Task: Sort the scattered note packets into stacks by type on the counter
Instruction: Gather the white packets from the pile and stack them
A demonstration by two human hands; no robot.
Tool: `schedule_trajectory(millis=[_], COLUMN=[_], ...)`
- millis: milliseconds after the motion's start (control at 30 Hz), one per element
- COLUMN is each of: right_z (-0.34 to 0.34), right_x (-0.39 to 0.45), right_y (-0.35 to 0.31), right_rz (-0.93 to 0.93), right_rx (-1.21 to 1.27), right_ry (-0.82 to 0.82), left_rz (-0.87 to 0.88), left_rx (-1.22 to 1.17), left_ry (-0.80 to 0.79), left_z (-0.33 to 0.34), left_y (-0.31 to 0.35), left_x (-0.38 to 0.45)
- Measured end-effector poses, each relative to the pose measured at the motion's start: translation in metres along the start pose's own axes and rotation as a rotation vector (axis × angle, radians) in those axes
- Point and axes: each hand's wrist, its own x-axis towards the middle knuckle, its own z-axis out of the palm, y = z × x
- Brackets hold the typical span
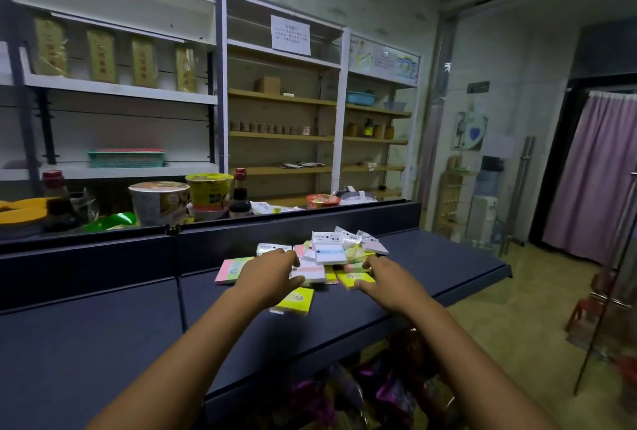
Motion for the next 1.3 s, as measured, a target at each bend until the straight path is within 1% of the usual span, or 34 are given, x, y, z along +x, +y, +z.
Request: schedule_trajectory(millis=[167, 333, 467, 600, 800, 1000, 1167, 1300], right_z=[0.004, 0.011, 0.013, 0.018, 0.025, 0.032, 0.036, 0.032], right_x=[0.043, 0.074, 0.105, 0.135, 0.175, 0.195, 0.203, 0.211], right_y=[0.022, 0.049, 0.073, 0.092, 0.113, 0.123, 0.126, 0.121], right_rz=[0.007, 0.007, -0.019, -0.086, -0.181, -0.275, -0.303, -0.302], right_rx=[0.022, 0.022, 0.035, 0.056, 0.083, 0.106, 0.138, 0.196], right_ry=[0.019, -0.003, -0.014, -0.028, -0.066, -0.079, -0.085, -0.095], left_rz=[0.000, -0.015, -0.065, -0.171, -0.380, -0.582, -0.697, -0.705], left_rx=[0.009, -0.019, -0.016, -0.029, -0.088, -0.220, -0.315, -0.488], left_ry=[0.001, -0.014, -0.029, -0.016, -0.013, 0.030, 0.036, 0.082], left_z=[0.015, 0.034, 0.050, 0.066, 0.091, 0.102, 0.105, 0.110], left_y=[-0.005, 0.004, 0.014, 0.021, 0.034, 0.048, 0.049, 0.045], left_x=[0.051, 0.086, 0.114, 0.135, 0.156, 0.165, 0.170, 0.171])
